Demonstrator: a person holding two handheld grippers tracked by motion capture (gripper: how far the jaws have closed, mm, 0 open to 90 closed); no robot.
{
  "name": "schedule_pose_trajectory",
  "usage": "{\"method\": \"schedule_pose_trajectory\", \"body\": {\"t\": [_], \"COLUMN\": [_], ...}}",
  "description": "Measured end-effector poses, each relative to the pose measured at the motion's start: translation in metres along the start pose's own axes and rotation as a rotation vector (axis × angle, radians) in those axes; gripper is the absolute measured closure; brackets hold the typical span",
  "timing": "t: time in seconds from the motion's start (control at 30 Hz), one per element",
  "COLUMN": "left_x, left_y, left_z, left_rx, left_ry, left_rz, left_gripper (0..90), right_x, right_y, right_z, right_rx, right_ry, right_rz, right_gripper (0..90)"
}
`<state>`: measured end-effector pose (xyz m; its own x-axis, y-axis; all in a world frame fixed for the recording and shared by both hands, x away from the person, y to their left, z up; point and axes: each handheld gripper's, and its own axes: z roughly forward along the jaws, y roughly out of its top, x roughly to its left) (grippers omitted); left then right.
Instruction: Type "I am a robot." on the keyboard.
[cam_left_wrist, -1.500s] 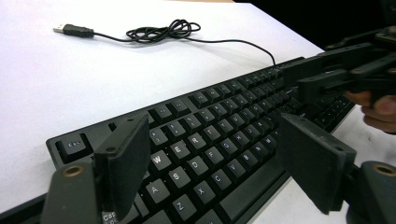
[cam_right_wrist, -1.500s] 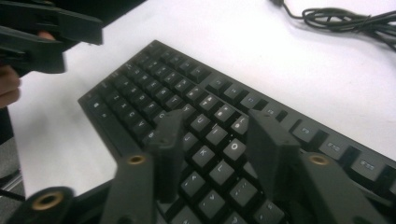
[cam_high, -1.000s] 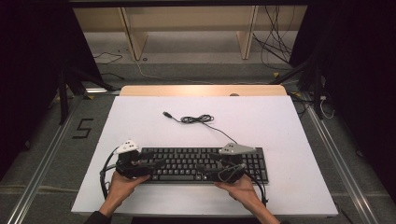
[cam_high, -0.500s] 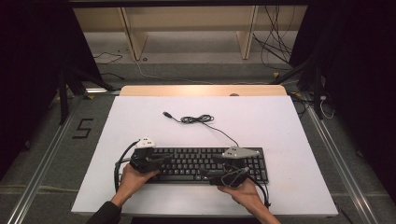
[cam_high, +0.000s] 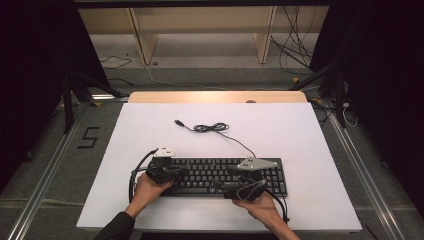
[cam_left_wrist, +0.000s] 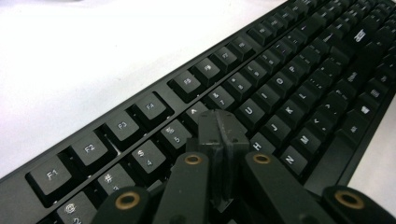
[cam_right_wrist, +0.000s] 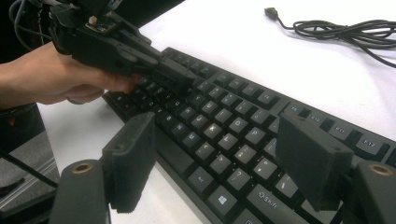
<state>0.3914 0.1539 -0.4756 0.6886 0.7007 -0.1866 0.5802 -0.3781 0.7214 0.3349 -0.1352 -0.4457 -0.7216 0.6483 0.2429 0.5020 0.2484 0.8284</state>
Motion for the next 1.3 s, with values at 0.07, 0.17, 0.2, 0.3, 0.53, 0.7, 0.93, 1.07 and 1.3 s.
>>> {"method": "schedule_pose_trajectory", "body": {"t": [0.07, 0.17, 0.2, 0.3, 0.53, 0.7, 0.93, 1.07, 1.3], "left_x": [0.000, -0.001, -0.002, -0.001, -0.001, 0.000, 0.003, 0.004, 0.004], "left_y": [0.000, 0.000, -0.001, -0.002, -0.001, 0.001, 0.001, -0.004, -0.012], "left_z": [0.000, 0.001, 0.002, 0.003, 0.001, -0.009, -0.027, -0.037, -0.050], "left_rx": [0.001, 0.010, 0.016, 0.015, 0.006, -0.056, -0.139, -0.193, -0.244], "left_ry": [0.001, 0.011, 0.018, 0.012, 0.010, 0.003, -0.036, -0.072, -0.097], "left_rz": [-0.001, 0.007, 0.011, 0.006, 0.005, -0.020, -0.066, -0.086, -0.116], "left_gripper": [88.9, 88.9, 89.0, 89.1, 88.8, 82.8, 68.4, 58.4, 44.1], "right_x": [0.000, 0.000, 0.000, 0.001, 0.001, 0.000, 0.000, 0.000, 0.000], "right_y": [0.000, 0.000, 0.000, 0.000, 0.000, 0.000, 0.001, 0.001, 0.001], "right_z": [0.000, 0.000, 0.000, 0.000, 0.000, 0.000, 0.001, 0.001, 0.002], "right_rx": [-0.001, 0.000, 0.001, 0.001, 0.001, -0.003, -0.004, -0.006, -0.003], "right_ry": [0.001, 0.001, 0.000, 0.000, 0.000, -0.002, -0.006, -0.007, -0.004], "right_rz": [0.000, 0.000, 0.000, -0.002, -0.003, -0.003, -0.004, -0.004, -0.003], "right_gripper": [30.1, 30.1, 30.1, 30.1, 30.1, 30.1, 30.2, 30.3, 30.5]}}
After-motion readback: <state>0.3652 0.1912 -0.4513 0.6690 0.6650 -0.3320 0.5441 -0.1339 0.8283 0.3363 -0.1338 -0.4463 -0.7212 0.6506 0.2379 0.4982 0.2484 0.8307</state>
